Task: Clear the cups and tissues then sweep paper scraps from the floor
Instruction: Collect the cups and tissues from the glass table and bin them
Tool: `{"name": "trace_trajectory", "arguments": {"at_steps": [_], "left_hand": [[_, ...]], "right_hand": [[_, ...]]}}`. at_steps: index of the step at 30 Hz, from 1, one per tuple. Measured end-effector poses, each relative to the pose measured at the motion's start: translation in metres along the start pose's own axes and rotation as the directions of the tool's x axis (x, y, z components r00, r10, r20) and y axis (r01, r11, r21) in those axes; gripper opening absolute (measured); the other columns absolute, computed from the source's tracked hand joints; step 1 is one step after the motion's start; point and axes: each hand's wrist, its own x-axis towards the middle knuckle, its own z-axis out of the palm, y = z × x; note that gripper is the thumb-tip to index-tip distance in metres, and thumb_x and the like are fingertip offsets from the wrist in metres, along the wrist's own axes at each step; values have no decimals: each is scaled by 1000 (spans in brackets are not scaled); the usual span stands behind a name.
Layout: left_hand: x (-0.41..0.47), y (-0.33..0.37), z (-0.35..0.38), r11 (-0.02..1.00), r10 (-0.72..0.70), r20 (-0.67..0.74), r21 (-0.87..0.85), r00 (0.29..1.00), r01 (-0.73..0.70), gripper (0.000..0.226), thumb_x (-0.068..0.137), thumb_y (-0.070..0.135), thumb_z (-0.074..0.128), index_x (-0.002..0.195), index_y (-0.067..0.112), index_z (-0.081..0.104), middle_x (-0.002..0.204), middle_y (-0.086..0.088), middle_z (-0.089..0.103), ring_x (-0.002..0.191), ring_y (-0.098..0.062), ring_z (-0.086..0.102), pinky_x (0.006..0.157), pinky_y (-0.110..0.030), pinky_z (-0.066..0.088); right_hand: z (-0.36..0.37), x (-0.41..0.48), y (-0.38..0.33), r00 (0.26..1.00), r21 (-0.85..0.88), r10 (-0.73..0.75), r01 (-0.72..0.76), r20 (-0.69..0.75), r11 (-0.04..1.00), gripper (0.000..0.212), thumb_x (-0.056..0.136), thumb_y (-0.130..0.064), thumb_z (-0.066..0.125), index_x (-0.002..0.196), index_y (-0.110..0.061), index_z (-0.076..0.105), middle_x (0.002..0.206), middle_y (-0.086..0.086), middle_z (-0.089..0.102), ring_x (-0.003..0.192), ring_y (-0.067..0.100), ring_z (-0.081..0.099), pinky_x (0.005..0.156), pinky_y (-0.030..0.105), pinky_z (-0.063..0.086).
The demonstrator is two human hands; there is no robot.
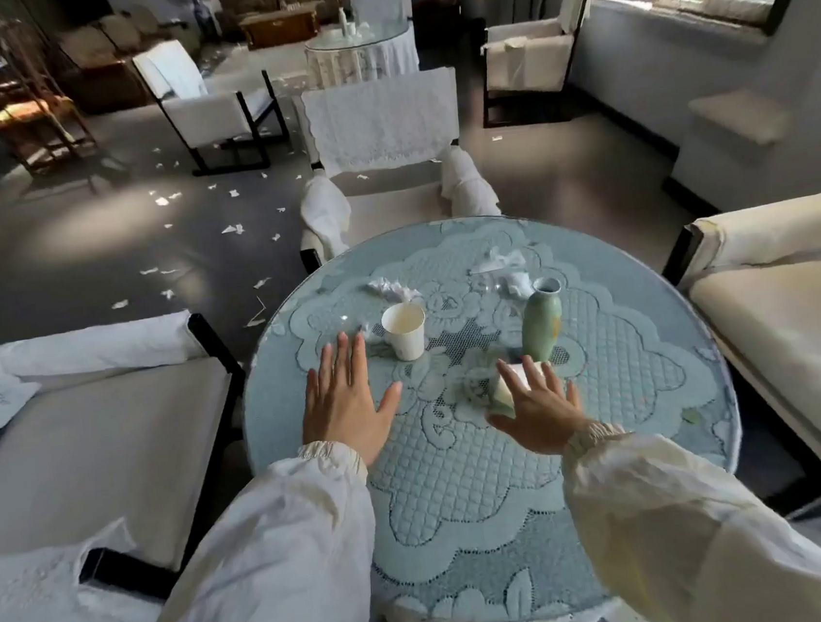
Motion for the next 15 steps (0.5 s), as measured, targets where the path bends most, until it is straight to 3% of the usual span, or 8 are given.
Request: {"name": "trace_trajectory", "arguments": {"at_steps": [9, 13, 15], "left_hand": [[97, -17, 50, 999, 10, -22, -52, 1000, -11, 80, 94, 53, 40, 151, 19, -3, 160, -5, -3, 146, -18, -1, 117, -35, 1], [139, -22, 69, 992, 81, 29, -99, 996, -77, 90, 89, 58, 47, 151, 17, -3, 160, -8, 2, 146, -20, 3, 116, -36, 3], [160, -24, 80, 989, 112, 45, -100, 993, -107, 97, 84, 61, 52, 151, 15, -1, 159, -11, 9, 146, -21, 9, 116, -38, 5]], "right_hand": [[15, 75, 31, 994, -220, -69, 50, -81, 974, 88, 91, -43, 55, 152, -24, -6, 160, 4, 0, 147, 26, 0, 116, 54, 4], [31, 86, 35, 984, -197, -73, 41, -160, 980, 77, 94, -27, 53, 152, -25, 2, 157, -1, 16, 146, 17, 11, 119, 48, 6], [34, 93, 29, 977, -182, -83, 47, -195, 982, 73, 95, -32, 51, 152, -24, 6, 156, -3, 19, 144, 15, 14, 119, 44, 5]]}}
